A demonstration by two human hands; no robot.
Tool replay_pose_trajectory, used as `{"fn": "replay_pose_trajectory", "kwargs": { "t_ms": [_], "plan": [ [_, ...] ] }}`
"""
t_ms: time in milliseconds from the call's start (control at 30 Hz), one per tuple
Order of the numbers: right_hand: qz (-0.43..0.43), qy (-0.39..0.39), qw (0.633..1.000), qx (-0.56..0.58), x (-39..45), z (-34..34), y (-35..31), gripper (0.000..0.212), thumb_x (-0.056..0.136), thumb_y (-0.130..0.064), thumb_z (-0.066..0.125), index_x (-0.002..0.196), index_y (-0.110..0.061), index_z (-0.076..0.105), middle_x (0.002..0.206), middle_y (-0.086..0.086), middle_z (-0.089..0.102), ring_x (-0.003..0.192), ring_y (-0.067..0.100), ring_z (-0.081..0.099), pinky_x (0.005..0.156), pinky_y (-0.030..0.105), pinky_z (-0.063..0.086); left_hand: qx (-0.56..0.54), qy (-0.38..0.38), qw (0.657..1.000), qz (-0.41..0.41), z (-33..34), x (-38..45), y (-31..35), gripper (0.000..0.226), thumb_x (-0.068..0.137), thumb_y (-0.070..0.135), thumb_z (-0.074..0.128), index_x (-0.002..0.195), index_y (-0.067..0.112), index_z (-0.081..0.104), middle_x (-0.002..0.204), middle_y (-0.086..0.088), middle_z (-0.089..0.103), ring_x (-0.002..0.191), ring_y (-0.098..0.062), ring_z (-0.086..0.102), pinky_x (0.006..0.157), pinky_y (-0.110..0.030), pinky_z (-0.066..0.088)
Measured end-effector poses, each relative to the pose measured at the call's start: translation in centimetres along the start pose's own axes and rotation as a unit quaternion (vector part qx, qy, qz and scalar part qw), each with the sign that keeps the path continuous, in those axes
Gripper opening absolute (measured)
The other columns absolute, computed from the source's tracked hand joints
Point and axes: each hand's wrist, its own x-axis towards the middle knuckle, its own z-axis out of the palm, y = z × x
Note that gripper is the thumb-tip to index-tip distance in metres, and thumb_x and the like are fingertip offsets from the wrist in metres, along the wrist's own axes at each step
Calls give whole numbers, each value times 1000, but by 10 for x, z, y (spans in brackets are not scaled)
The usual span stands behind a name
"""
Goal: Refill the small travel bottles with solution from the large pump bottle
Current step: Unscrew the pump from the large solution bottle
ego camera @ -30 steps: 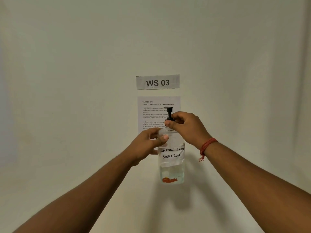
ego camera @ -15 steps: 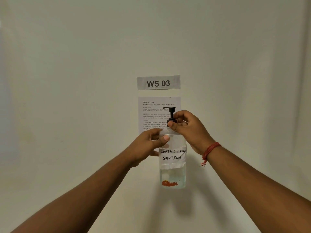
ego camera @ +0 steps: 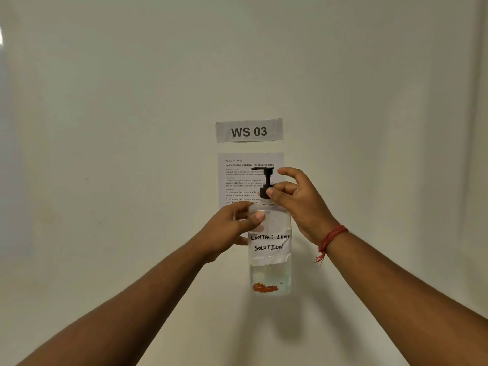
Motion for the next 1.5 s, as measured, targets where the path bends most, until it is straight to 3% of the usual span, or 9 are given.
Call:
{"fn": "replay_pose_trajectory", "kwargs": {
  "t_ms": [100,267,533,733,900,1167,1367,1500],
  "plan": [
    [-10,17,1000,0,-1,2,0,58,82,-25,78,129,-27,45,103,2,72,97,17,72,88,42,58,5,3,1000,0,1,0,2,37,97,38,66,131,24,62,122,0,73,109,-18,72,91,-49,60],
    [-16,29,999,-12,0,2,0,51,79,-23,80,118,-30,48,96,4,72,90,18,73,82,41,59,14,6,1000,-1,2,-2,4,39,96,39,66,132,23,62,121,0,73,109,-18,72,91,-50,60],
    [-3,23,999,22,0,1,4,52,73,-31,77,116,-30,48,99,3,75,94,21,72,87,42,56,19,11,1000,-4,3,-4,5,36,96,38,66,130,26,63,118,2,74,107,-16,73,91,-50,61],
    [-3,46,999,4,1,0,4,71,65,-45,81,124,-33,44,102,-2,72,99,16,70,88,44,57,16,12,1000,-8,5,-3,5,38,97,37,66,132,23,62,121,-1,73,109,-19,72,93,-53,59],
    [-3,46,999,-8,1,-1,7,59,68,-40,82,115,-29,47,94,2,72,90,16,72,86,43,58,15,15,1000,-12,7,-3,5,40,97,36,65,134,21,61,123,-3,72,110,-20,72,95,-55,58],
    [3,31,999,19,5,-3,8,38,86,-19,71,116,-24,48,99,1,76,94,19,72,87,43,58,18,22,1000,-15,6,-1,7,39,96,36,65,132,21,61,122,-2,72,109,-18,72,94,-53,59],
    [3,42,998,47,7,1,6,64,67,-41,80,122,-27,49,103,0,73,97,17,71,82,37,59,28,21,999,-10,4,0,10,46,95,40,66,136,20,59,125,-3,71,111,-20,72,95,-55,58],
    [-12,42,998,38,8,2,7,58,68,-35,82,116,-28,51,95,3,72,92,18,72,77,31,57,29,23,999,-10,3,1,8,43,95,39,66,134,21,60,124,-2,71,110,-20,72,94,-54,59]
  ]
}}
